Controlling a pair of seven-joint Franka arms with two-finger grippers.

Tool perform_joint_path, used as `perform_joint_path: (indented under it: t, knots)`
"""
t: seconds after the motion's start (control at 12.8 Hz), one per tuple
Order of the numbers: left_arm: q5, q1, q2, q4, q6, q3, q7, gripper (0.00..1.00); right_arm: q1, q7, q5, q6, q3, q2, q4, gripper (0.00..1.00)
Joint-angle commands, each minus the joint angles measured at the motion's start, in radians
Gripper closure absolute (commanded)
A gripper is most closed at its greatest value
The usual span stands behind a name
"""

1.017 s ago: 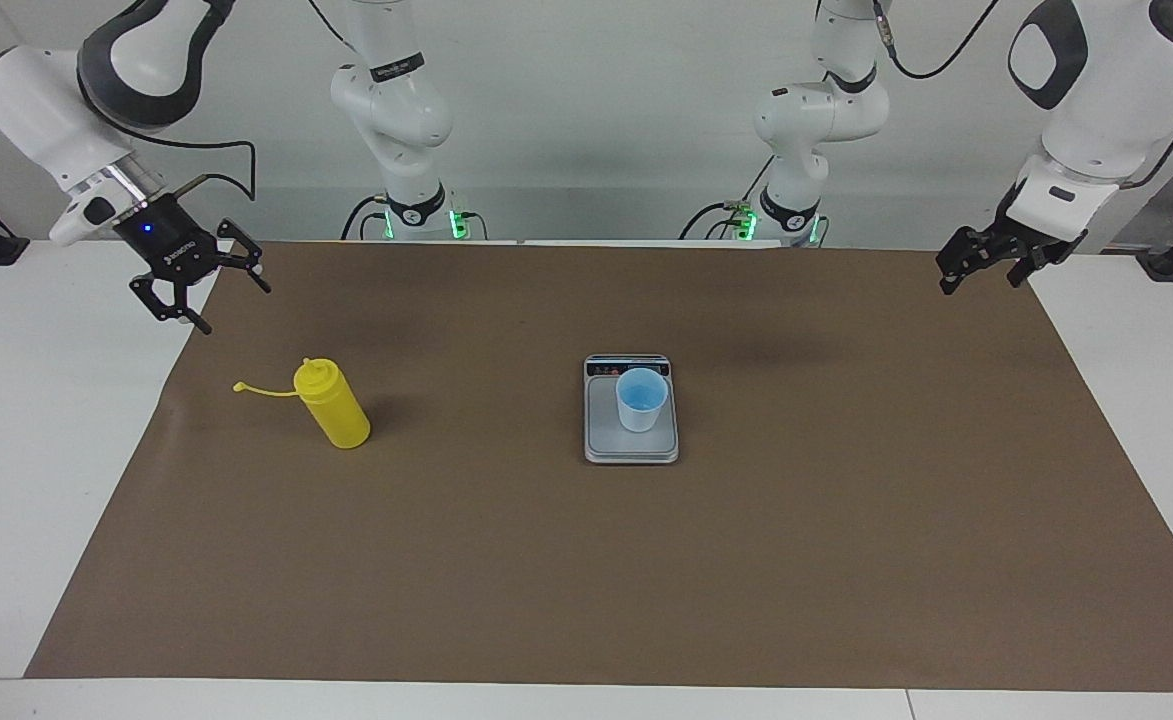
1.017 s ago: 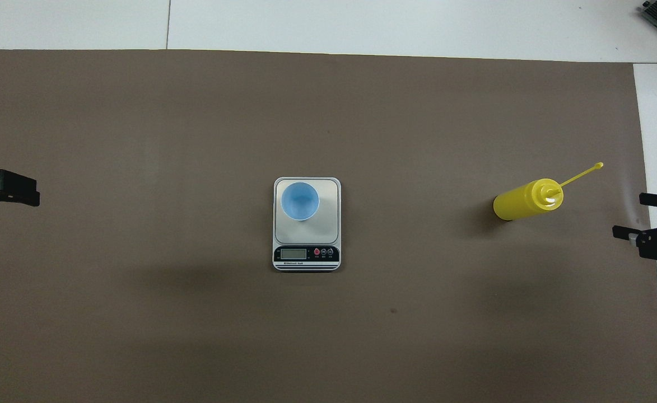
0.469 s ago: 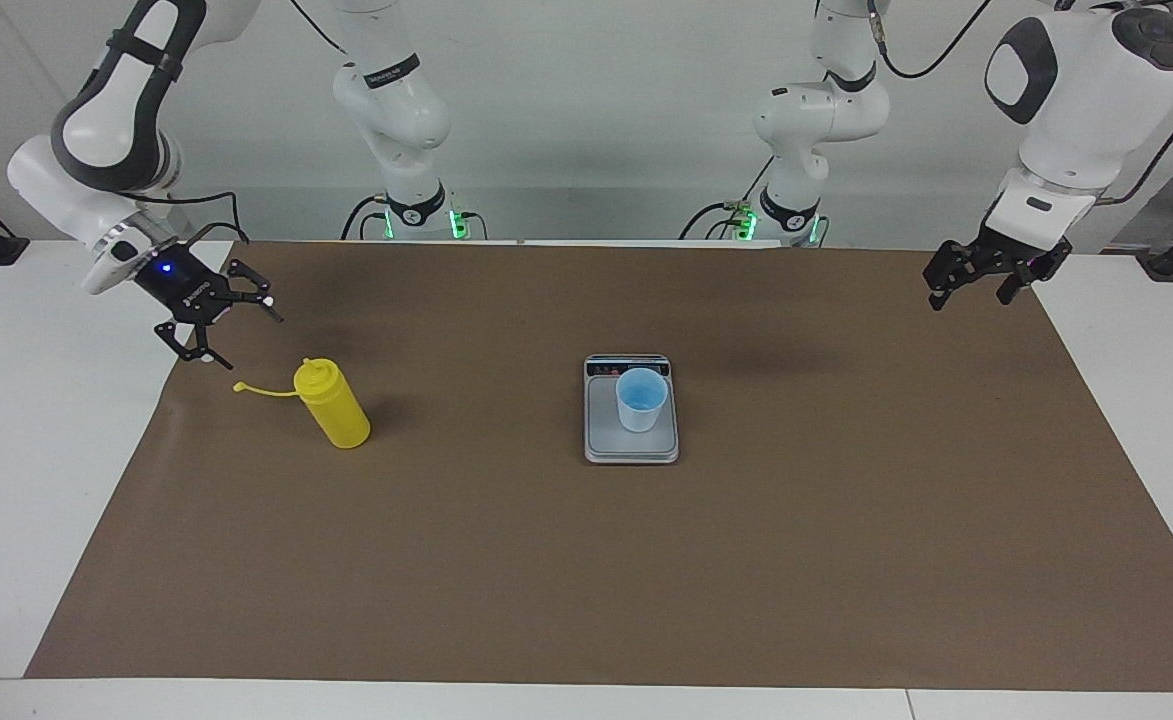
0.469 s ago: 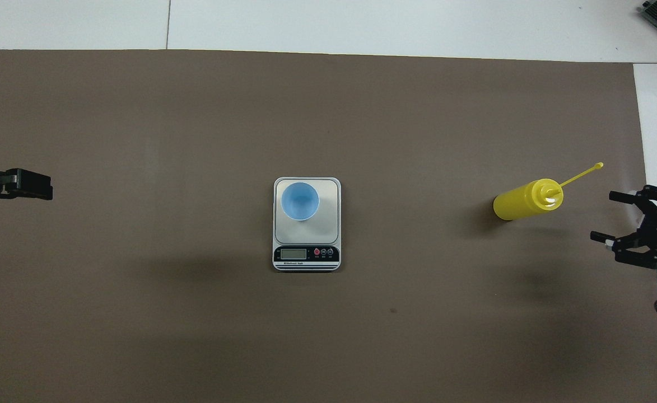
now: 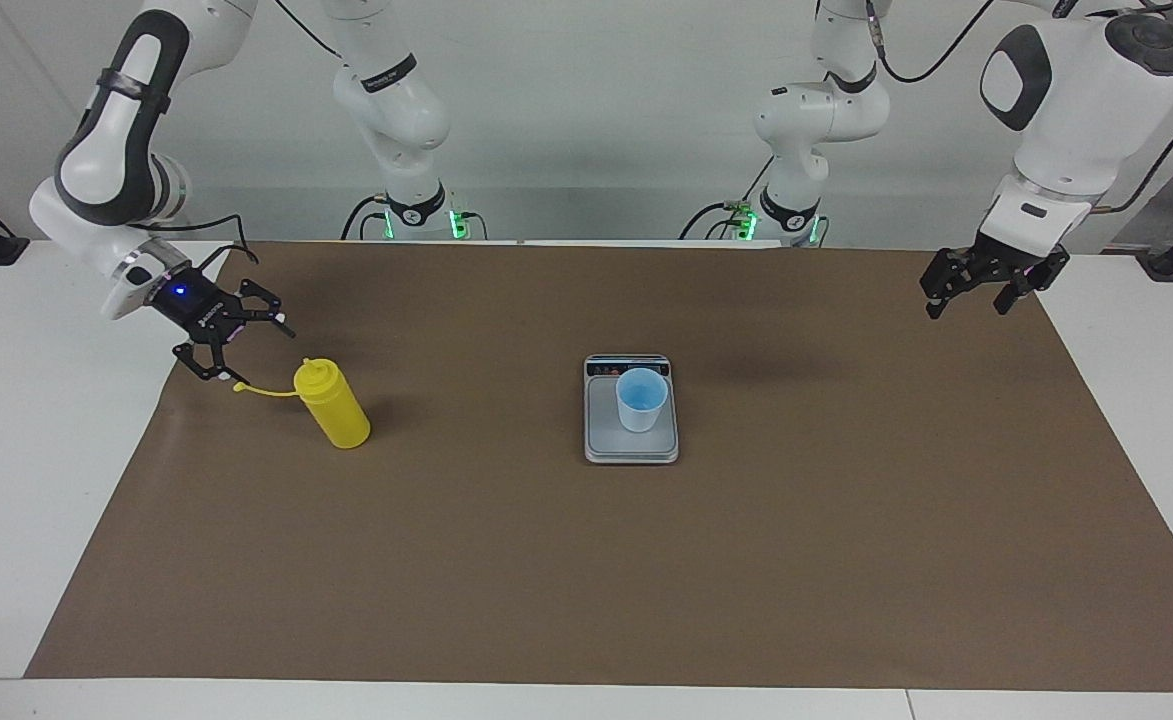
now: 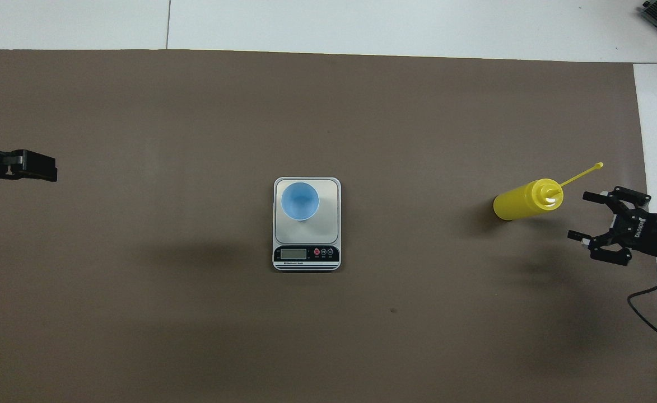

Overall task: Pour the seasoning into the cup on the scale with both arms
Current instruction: 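Open the right gripper and close it around the yellow bottle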

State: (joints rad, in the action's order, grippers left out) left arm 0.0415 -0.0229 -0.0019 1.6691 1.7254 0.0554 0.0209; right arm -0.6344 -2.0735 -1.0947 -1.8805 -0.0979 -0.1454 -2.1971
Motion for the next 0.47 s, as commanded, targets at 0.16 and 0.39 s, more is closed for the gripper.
perform_joint_path:
  t: [0.16, 0.39]
  knots:
    - [-0.012, 0.014, 0.063, -0.123, -0.116, -0.014, -0.016, 0.05, -0.007, -0.112, -0.073, 0.057, -0.011, -0.125, 0.065, 0.00]
    - [-0.012, 0.012, 0.062, -0.121, -0.113, -0.014, -0.022, 0.00, 0.010, -0.171, -0.126, 0.083, -0.014, -0.149, 0.056, 0.00]
